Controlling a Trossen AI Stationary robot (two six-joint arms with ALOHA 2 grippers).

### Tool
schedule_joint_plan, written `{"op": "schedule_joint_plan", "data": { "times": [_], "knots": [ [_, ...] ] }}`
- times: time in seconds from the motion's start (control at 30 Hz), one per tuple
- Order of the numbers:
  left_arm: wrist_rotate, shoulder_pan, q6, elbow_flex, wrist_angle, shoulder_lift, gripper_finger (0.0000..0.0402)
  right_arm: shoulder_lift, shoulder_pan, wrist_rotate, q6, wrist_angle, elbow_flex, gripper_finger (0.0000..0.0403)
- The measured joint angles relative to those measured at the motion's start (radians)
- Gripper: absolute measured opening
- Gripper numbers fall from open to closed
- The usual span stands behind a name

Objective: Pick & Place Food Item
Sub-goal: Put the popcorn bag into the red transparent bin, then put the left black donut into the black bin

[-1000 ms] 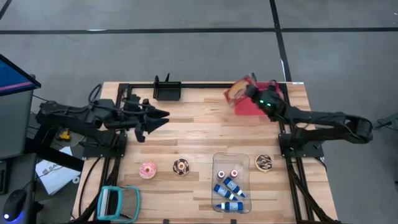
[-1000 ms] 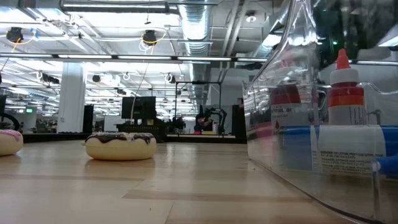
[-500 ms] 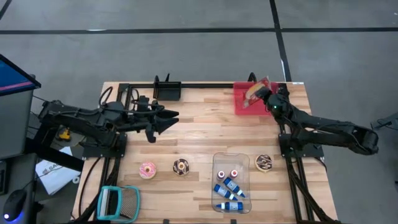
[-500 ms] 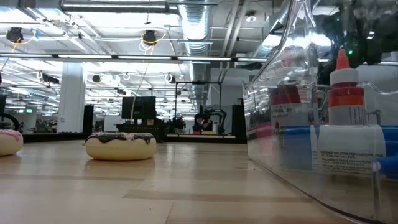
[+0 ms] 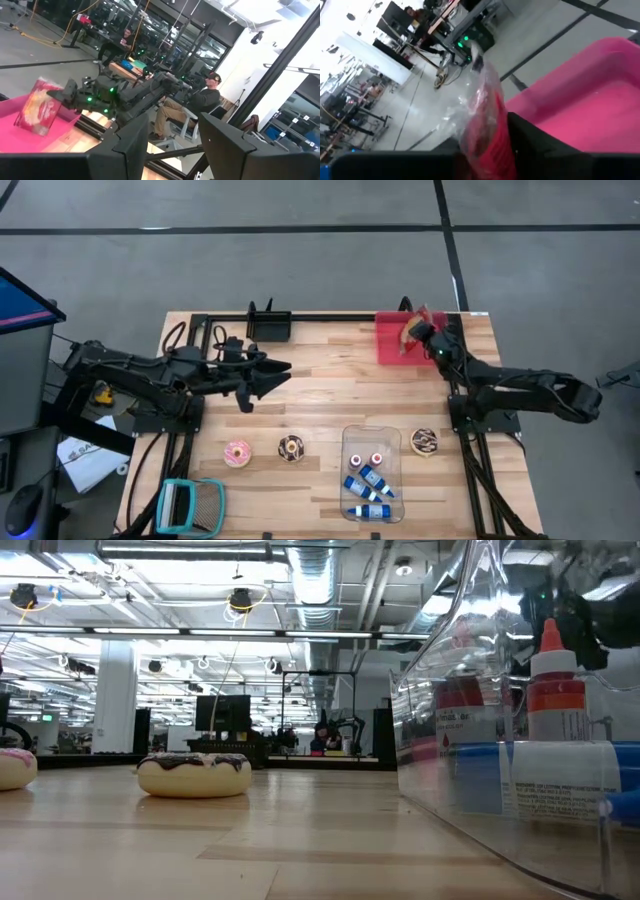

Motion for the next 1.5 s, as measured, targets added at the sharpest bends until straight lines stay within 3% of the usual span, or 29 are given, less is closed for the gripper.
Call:
{"op": "schedule_joint_plan", "data": {
  "times": [0.17,0.37,0.73,0.83,0.97,1.23,1.5],
  "knots": [
    [-0.001,-0.009,0.0,0.0,0.011,0.0,0.017,-0.002,-0.002,-0.016,0.007,0.019,-0.036,0.0116],
    [-0.001,-0.01,0.0,0.0,0.01,0.0,0.017,-0.036,-0.002,-0.03,-0.096,0.068,-0.035,0.0141],
    [-0.001,-0.01,0.006,0.0,0.009,-0.001,0.017,-0.211,-0.035,-0.031,-0.327,0.09,0.0,0.0142],
    [-0.001,-0.01,0.017,0.0,0.009,-0.001,0.017,-0.246,-0.024,-0.108,-0.402,0.091,0.03,0.014],
    [-0.001,-0.01,0.035,0.0,-0.034,-0.001,0.017,-0.269,0.027,-0.297,-0.462,0.09,0.065,0.0137],
    [0.071,-0.047,-0.044,0.0,-0.296,-0.008,0.017,-0.273,0.208,-0.622,-0.37,0.08,0.094,0.0126],
    [0.104,-0.118,-0.1,0.0,-0.594,-0.002,0.017,-0.272,0.424,-0.637,-0.322,0.056,0.145,0.0118]
  ]
}}
